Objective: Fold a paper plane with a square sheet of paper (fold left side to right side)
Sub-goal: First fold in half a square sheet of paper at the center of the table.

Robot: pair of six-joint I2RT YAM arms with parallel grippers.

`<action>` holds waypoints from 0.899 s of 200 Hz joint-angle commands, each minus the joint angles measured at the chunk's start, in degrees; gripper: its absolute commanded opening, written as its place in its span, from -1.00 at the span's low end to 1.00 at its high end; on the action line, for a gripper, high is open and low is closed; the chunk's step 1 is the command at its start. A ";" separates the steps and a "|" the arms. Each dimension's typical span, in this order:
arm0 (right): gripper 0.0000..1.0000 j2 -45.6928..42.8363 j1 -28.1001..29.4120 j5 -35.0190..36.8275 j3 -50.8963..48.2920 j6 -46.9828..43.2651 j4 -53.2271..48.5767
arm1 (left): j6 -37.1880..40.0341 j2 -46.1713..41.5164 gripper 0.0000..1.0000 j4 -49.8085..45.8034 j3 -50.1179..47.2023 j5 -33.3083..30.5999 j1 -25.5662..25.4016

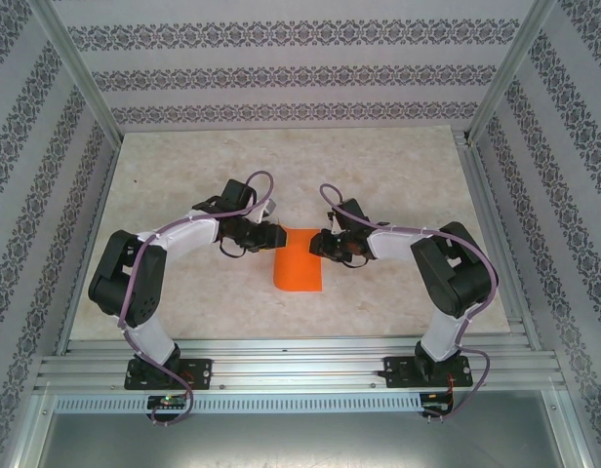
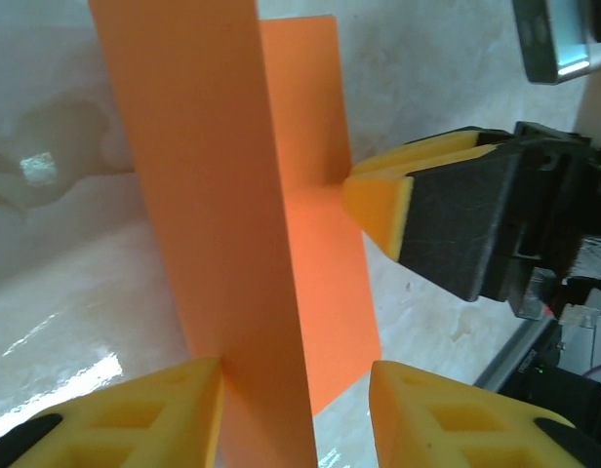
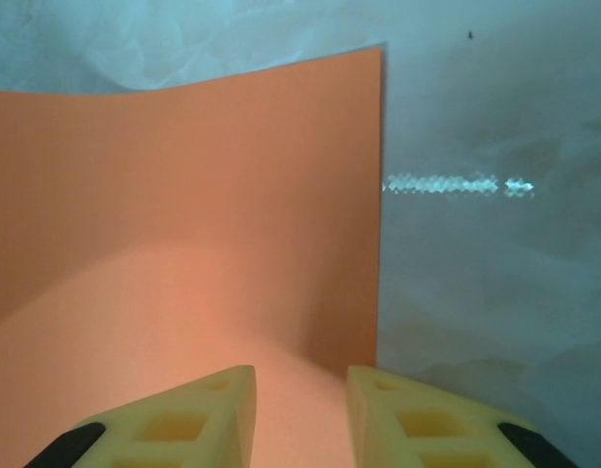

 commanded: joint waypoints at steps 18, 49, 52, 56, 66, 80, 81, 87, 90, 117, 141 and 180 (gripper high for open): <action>-0.30 -1.02 -1.33 -2.98 -1.40 1.46 4.80 | -1.49 1.66 -0.10 3.45 1.75 3.05 -0.75; -0.17 -3.91 -2.65 -4.69 -1.73 2.57 6.10 | -1.84 2.53 -0.09 4.39 1.75 3.47 -1.10; -0.16 -4.24 -2.75 -4.77 -1.74 2.66 6.21 | -1.93 2.67 -0.09 4.51 1.74 3.55 -1.14; -0.14 -4.58 -2.92 -4.97 -1.72 2.87 6.40 | -2.06 2.76 -0.09 4.69 1.74 3.69 -1.14; -0.10 -5.57 -3.29 -5.62 -1.88 3.56 7.28 | -2.24 3.03 -0.09 5.19 1.83 4.08 -1.29; -0.05 -6.64 -3.81 -6.75 -2.22 5.05 9.19 | -2.46 3.37 -0.09 5.60 2.05 4.38 -1.58; -0.04 -6.68 -3.83 -6.84 -2.24 5.18 9.36 | -2.44 3.38 -0.09 5.60 2.07 4.34 -1.62; -0.01 -6.93 -3.90 -7.40 -2.33 5.91 10.27 | -2.46 3.48 -0.09 5.60 2.18 4.43 -1.67; 0.00 -6.97 -3.93 -7.69 -2.33 6.17 10.65 | -2.47 3.53 -0.09 5.66 2.26 4.39 -1.66; 0.05 -6.10 -3.85 -10.51 -2.42 10.58 16.28 | -2.44 3.83 -0.09 5.62 2.52 4.33 -1.86; 0.07 -3.83 -3.65 -12.20 -2.51 14.98 22.09 | -2.38 3.90 -0.09 5.60 2.40 4.10 -1.93; 0.06 -0.05 -2.08 -13.69 -1.62 18.36 27.07 | -2.34 4.36 -0.09 5.60 2.53 4.10 -2.02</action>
